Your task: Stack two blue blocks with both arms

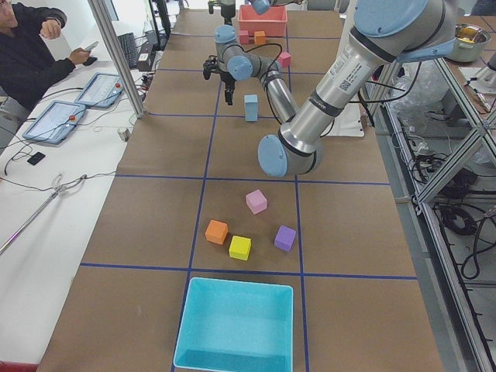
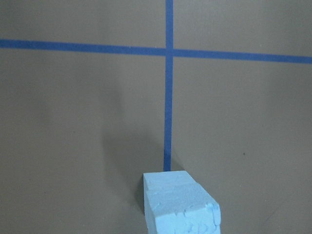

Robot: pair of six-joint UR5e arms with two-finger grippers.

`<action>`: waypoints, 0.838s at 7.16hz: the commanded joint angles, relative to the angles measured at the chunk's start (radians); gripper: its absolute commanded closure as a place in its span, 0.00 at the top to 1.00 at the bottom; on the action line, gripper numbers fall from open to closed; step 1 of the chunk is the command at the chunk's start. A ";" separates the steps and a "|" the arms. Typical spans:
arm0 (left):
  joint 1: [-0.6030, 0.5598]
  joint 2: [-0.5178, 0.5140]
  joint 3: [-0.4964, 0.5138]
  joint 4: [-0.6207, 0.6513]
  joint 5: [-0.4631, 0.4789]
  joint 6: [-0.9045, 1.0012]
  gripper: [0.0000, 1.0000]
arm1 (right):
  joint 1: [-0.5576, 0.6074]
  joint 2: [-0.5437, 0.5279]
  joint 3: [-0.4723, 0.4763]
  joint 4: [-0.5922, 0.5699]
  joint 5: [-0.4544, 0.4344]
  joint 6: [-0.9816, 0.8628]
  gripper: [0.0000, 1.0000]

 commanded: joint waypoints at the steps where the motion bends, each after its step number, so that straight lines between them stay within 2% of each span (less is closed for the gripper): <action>1: -0.179 0.138 -0.064 0.001 -0.070 0.212 0.97 | 0.144 -0.086 0.000 0.000 -0.023 -0.155 1.00; 3: -0.366 0.239 -0.078 0.021 -0.142 0.453 0.99 | 0.275 -0.141 -0.013 -0.005 0.002 -0.160 1.00; 4: -0.448 0.291 -0.095 0.082 -0.147 0.625 0.99 | 0.283 -0.170 -0.011 0.000 -0.010 -0.163 1.00; 6: -0.637 0.418 -0.092 0.172 -0.150 0.895 0.99 | 0.384 -0.305 -0.019 0.009 0.000 -0.189 1.00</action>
